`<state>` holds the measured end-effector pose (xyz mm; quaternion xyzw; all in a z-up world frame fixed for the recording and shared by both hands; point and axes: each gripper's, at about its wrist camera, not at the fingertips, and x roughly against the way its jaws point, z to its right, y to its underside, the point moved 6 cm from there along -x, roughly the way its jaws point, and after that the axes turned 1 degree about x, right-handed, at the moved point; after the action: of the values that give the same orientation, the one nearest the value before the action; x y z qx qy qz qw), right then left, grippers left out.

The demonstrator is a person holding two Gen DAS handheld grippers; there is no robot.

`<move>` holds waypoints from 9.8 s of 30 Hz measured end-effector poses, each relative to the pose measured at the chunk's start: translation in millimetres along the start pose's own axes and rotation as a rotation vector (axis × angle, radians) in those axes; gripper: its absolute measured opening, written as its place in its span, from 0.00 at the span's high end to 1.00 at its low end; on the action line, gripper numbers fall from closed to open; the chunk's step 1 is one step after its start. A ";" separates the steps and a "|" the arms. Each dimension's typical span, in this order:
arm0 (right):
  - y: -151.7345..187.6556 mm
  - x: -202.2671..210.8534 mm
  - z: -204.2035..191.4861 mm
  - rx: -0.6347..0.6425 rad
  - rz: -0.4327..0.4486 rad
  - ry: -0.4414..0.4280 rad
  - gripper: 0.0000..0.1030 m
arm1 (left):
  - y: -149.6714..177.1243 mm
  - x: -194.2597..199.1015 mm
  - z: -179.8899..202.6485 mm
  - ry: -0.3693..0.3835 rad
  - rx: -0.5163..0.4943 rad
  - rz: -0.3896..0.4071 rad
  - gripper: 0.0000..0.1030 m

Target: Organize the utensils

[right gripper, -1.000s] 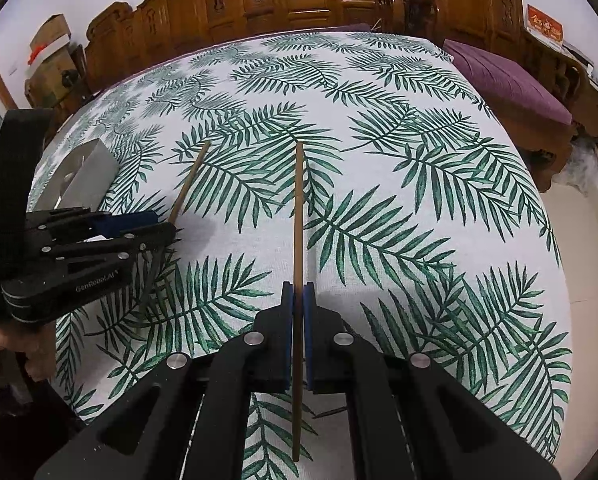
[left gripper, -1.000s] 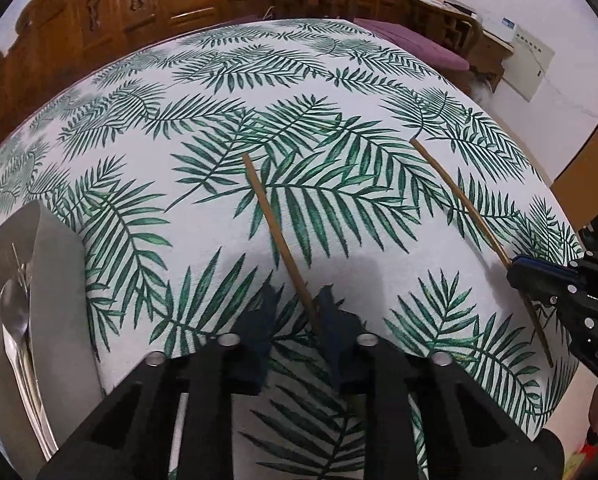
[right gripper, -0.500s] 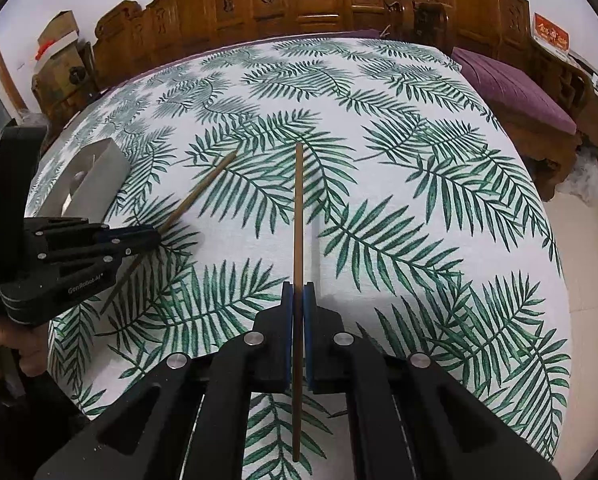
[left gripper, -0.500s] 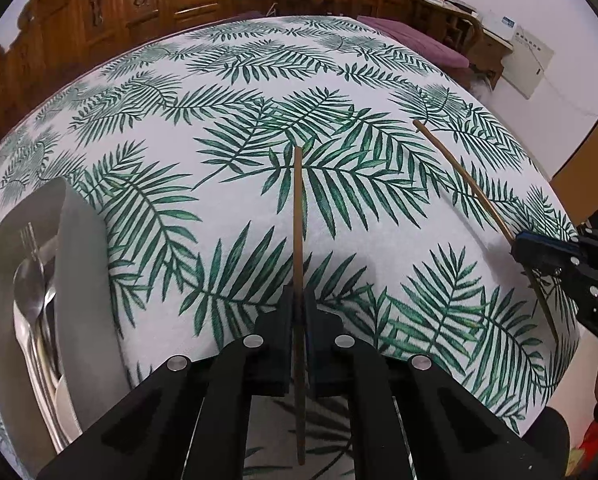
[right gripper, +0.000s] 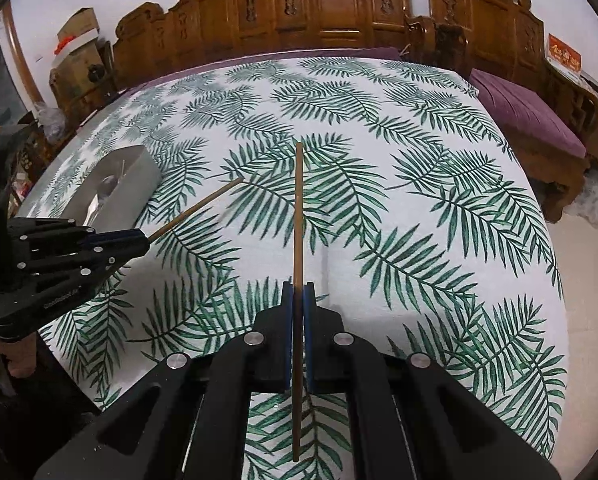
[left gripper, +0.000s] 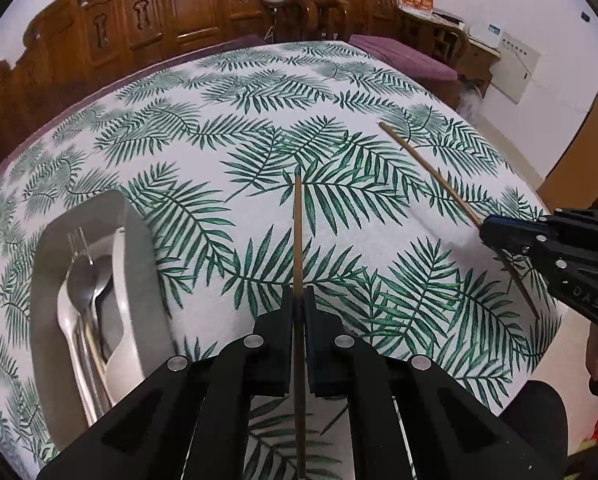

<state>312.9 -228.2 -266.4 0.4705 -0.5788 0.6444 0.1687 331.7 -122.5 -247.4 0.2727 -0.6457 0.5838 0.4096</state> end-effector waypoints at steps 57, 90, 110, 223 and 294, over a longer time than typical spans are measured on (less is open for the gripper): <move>-0.6 -0.8 -78.0 0.133 -0.005 -0.078 0.94 | 37.8 25.2 -150.9 -0.082 0.235 0.029 0.66; -53.3 -33.9 -205.4 0.209 -0.006 -0.203 0.94 | 70.6 122.4 -196.9 -0.139 0.243 0.188 0.09; -79.8 -102.2 -261.6 0.165 -0.092 -0.231 0.94 | 100.2 104.7 -241.0 -0.168 0.326 0.140 0.09; 2.4 297.3 -204.4 0.069 0.638 0.011 0.03 | 91.1 378.6 -46.1 -0.136 0.112 0.628 0.08; 3.6 302.9 -210.6 0.065 0.641 -0.008 0.03 | 94.2 379.6 -47.0 -0.147 0.117 0.636 0.08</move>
<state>72.0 -137.9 -2.0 0.2718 -0.6774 0.6809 -0.0604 67.7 -12.7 23.4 0.1216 -0.6917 0.6974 0.1428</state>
